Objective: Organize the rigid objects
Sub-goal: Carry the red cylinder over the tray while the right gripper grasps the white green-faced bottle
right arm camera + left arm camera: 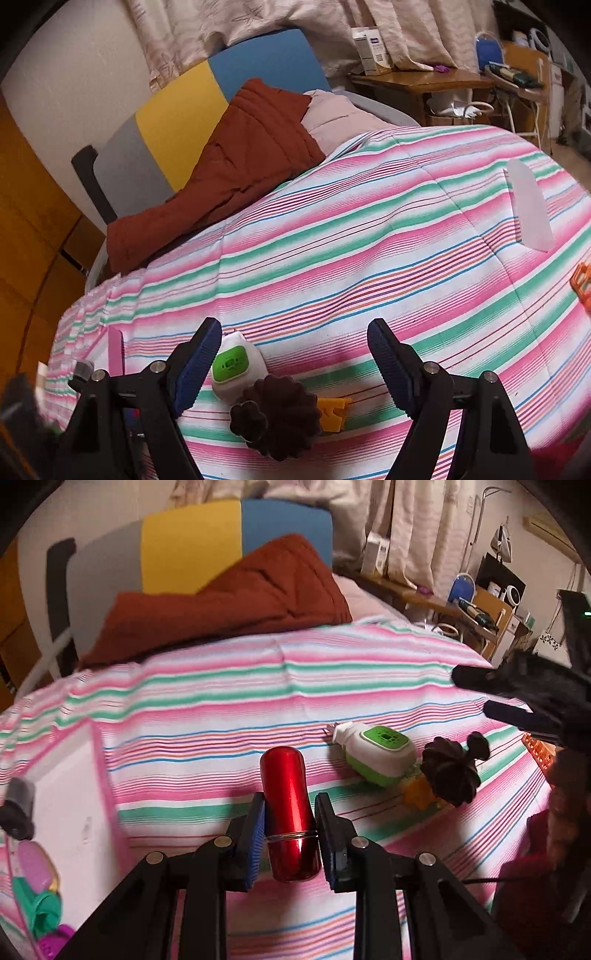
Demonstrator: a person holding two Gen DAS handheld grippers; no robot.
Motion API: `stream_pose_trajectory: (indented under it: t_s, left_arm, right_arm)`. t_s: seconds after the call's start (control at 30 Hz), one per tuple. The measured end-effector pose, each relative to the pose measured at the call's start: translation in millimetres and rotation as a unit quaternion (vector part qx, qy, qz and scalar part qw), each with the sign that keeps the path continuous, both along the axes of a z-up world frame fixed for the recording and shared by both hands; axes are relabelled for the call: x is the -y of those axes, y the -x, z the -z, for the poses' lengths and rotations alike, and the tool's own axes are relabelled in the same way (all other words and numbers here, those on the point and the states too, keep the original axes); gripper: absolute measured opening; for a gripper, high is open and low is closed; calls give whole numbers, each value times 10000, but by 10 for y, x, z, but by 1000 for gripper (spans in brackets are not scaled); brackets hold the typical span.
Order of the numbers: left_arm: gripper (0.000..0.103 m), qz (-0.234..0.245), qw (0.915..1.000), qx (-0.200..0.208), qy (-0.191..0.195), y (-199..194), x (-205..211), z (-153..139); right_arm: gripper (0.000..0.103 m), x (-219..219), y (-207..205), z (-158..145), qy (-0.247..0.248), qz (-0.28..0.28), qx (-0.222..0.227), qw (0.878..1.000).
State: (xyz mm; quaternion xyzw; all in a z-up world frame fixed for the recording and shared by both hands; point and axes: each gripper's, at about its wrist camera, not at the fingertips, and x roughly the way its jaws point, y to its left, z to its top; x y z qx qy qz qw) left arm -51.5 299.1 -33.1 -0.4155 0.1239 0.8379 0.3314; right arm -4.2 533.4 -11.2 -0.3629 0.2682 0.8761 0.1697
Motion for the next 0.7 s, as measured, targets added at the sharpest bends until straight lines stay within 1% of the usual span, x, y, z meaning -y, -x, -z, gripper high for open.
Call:
stream_pose_trajectory:
  t_s: [0.1,0.23,0.33,0.43,0.7]
  left_arm:
    - [26,-27,9998,-167,-55,-69,102,-94]
    - [26,-77,9996,-240,-122,-141,190,-174]
    - [26,-111,9995,-238,-193,-204,296,-201]
    - [26,-153,9993,-265,-201,-252,369,-219]
    - [26,-182,9985,-435,-271,-393,536,-292]
  right_arm:
    - [82,59,37,16,-105,-141,83,9998]
    - [82,143,87,39,-211,-332,164,9991]
    - [82,221,132,61,-423,-453,290,9977]
    - [82,243,158,91,-365,-541,331,9973]
    - [82,220,151,113,-320,-469,324,9979]
